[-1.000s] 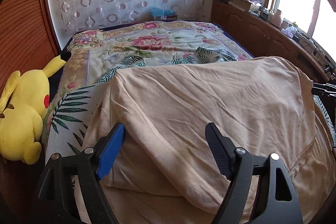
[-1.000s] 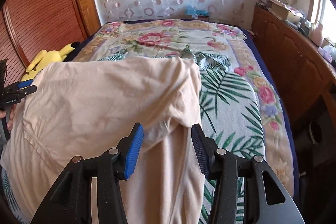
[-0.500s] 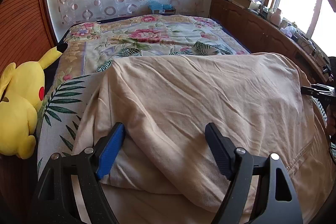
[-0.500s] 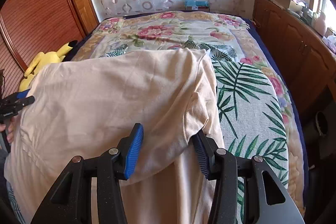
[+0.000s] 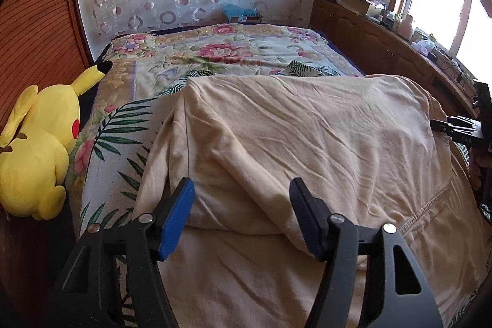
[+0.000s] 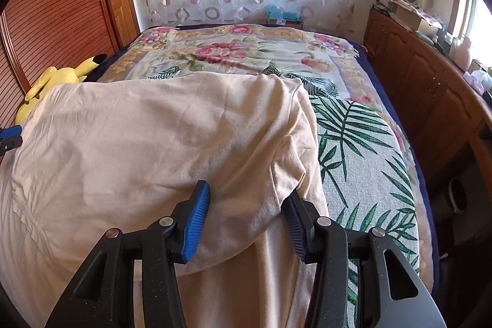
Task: Fold small clothes
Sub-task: 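Press the folded shirt flat with both open grippers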
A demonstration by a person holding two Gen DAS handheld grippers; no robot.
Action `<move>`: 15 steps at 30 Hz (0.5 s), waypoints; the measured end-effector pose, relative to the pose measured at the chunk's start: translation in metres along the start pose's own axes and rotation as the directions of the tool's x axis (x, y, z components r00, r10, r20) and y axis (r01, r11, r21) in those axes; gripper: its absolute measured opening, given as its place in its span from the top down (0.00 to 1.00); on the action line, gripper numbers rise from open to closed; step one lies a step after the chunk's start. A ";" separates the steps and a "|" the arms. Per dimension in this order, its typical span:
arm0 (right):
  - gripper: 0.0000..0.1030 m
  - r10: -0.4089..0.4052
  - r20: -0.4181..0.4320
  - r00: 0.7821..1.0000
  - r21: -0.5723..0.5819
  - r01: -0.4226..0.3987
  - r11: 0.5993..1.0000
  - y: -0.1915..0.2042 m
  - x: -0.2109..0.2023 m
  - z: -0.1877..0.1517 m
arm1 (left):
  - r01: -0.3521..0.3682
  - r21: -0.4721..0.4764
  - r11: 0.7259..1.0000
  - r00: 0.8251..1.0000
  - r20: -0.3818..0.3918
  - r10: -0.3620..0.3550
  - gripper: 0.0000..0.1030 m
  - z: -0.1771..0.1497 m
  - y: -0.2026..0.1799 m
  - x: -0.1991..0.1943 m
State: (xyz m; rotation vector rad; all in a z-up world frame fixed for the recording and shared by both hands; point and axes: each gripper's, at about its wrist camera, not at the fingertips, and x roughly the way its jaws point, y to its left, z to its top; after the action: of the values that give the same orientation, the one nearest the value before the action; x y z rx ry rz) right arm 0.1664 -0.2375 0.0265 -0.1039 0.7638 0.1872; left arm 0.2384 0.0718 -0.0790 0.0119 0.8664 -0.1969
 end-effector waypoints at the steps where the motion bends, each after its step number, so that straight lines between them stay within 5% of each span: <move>1: 0.52 -0.002 0.000 1.000 -0.001 0.002 1.000 0.001 0.001 0.000 | -0.006 0.000 1.000 1.000 -0.001 0.006 0.45 -0.001 0.000 -0.001; 8: 0.52 0.003 0.001 1.000 -0.001 -0.003 1.000 0.000 0.003 0.000 | -0.067 -0.034 0.997 0.998 -0.005 0.067 0.48 -0.010 0.016 -0.009; 15: 0.52 0.004 0.001 1.000 -0.001 -0.004 1.000 -0.002 0.004 0.000 | -0.030 -0.073 0.997 0.999 -0.032 0.028 0.59 -0.014 0.022 0.003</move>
State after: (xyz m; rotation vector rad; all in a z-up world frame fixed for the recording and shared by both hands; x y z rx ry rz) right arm 0.1694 -0.2392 0.0239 -0.1029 0.7625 0.1913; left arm 0.2339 0.0941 -0.0920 -0.0412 0.9030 -0.1375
